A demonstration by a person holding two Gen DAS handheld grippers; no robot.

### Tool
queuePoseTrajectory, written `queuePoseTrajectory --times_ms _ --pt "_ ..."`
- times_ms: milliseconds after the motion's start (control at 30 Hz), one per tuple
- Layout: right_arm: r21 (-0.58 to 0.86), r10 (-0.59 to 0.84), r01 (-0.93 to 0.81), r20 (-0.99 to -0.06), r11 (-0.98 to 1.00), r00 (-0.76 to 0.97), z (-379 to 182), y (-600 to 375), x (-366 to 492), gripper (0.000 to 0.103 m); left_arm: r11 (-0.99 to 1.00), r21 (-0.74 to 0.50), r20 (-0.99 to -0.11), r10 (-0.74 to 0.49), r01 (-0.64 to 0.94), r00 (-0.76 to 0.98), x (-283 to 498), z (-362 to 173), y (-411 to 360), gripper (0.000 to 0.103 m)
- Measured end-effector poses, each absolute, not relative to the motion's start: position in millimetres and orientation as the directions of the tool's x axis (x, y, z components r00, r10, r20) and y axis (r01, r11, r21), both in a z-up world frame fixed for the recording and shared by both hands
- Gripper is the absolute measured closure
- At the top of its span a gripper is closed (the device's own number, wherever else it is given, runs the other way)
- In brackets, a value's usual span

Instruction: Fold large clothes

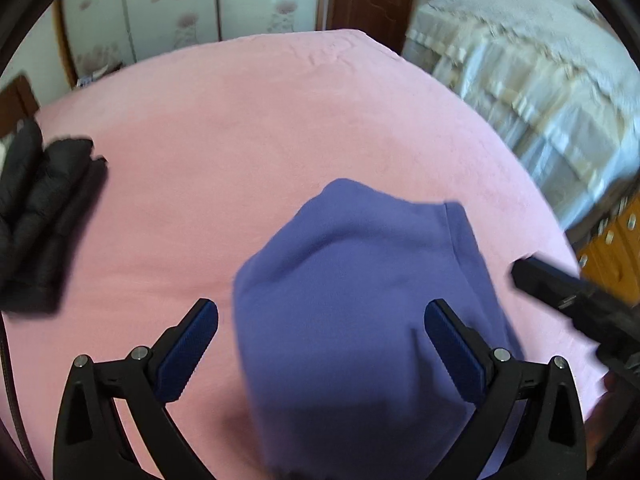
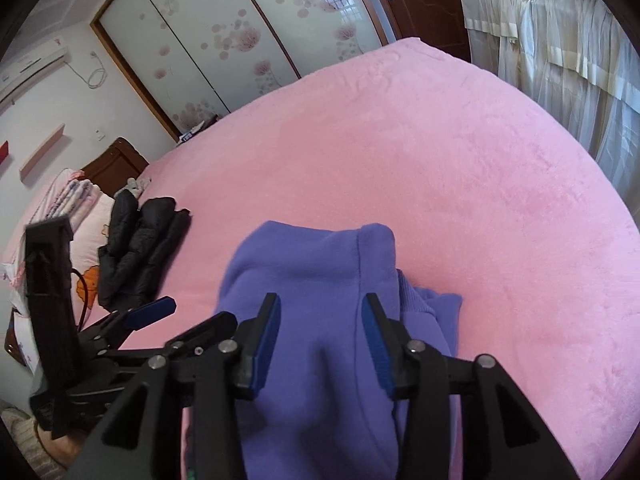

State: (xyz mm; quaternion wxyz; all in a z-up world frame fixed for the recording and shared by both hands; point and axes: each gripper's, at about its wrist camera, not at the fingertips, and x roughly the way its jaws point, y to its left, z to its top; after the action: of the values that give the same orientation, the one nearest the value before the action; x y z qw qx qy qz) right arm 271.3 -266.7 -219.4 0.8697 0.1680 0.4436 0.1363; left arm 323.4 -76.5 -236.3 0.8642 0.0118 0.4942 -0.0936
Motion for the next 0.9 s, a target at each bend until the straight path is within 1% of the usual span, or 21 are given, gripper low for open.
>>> queuePoseTrajectory --times_ms 33,100,133,200,267,333,433,533,733,800,900 --pt "0.413 0.385 -0.088 -0.724 0.907 0.573 -213.4 -267.3 266.9 0.046 0.98 -0.05 -0.863 -0.14 0.193 0.486 320.6 -232.7 -77.7 0.001" --pt "0.411 0.38 -0.081 -0.724 0.908 0.576 -200.3 -269.8 256.3 0.04 0.975 -0.026 -0.871 -0.131 0.222 0.473 312.5 -223.8 -76.1 0.001" --pt "0.412 0.38 -0.08 -0.725 0.908 0.574 -195.8 -270.3 252.3 0.036 0.971 -0.035 -0.872 -0.144 0.235 0.467 307.2 -217.3 -73.3 0.001" --pt "0.403 0.373 -0.083 -0.724 0.912 0.58 -185.5 -271.0 240.5 0.031 0.964 -0.063 -0.881 -0.175 0.257 0.44 299.7 -207.0 -71.2 0.001" --pt "0.392 0.368 -0.09 -0.727 0.916 0.579 -178.3 -271.0 232.3 0.026 0.966 -0.084 -0.884 -0.186 0.246 0.429 289.9 -196.3 -64.8 0.001" --pt "0.388 0.367 -0.09 -0.736 0.917 0.569 -173.9 -272.6 223.2 0.019 0.967 -0.114 -0.88 -0.206 0.23 0.429 273.8 -186.7 -57.6 0.001" --pt "0.408 0.384 -0.085 -0.741 0.909 0.55 -170.3 -278.7 211.0 0.012 0.967 -0.12 -0.874 -0.211 0.226 0.438 256.4 -176.1 -56.0 0.001" --pt "0.416 0.394 -0.081 -0.756 0.906 0.523 -169.4 -282.8 199.8 0.009 0.962 -0.124 -0.867 -0.224 0.241 0.446 241.5 -166.5 -58.2 0.001" --pt "0.429 0.414 -0.079 -0.783 0.9 0.464 -177.1 -288.5 187.2 0.009 0.947 -0.128 -0.87 -0.25 0.295 0.426 221.7 -160.4 -66.4 0.001" --pt "0.44 0.424 -0.072 -0.789 0.895 0.445 -182.4 -291.3 186.4 0.009 0.944 -0.131 -0.874 -0.254 0.303 0.414 219.2 -164.8 -68.5 0.001" --pt "0.452 0.437 -0.067 -0.799 0.89 0.413 -196.2 -293.8 190.5 0.009 0.943 -0.175 -0.883 -0.278 0.285 0.377 222.7 -178.4 -66.7 0.001"
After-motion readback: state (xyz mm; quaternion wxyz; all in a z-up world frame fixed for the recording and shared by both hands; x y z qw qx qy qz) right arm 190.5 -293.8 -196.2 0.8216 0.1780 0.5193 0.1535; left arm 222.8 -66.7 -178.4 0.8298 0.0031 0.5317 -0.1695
